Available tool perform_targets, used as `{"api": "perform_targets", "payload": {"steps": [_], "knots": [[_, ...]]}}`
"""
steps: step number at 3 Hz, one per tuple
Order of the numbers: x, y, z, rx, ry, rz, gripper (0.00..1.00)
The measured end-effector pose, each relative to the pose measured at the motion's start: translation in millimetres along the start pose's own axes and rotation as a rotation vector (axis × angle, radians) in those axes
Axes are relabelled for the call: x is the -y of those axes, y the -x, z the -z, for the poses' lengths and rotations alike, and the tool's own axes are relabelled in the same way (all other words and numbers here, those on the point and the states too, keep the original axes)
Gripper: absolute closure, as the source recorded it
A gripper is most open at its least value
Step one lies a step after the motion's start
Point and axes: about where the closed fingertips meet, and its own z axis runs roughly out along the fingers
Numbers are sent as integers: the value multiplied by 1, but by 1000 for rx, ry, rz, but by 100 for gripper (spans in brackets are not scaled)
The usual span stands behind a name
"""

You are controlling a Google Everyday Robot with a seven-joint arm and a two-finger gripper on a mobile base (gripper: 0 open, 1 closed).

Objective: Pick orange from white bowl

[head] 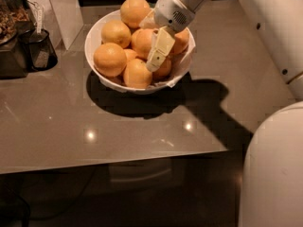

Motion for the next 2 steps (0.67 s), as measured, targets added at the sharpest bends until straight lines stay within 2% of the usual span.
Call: {"api": "perform_targets", "payload": {"steps": [1,2], "knots": [[0,0,0,0,0,0,4],[0,0,0,0,0,0,27]]}}
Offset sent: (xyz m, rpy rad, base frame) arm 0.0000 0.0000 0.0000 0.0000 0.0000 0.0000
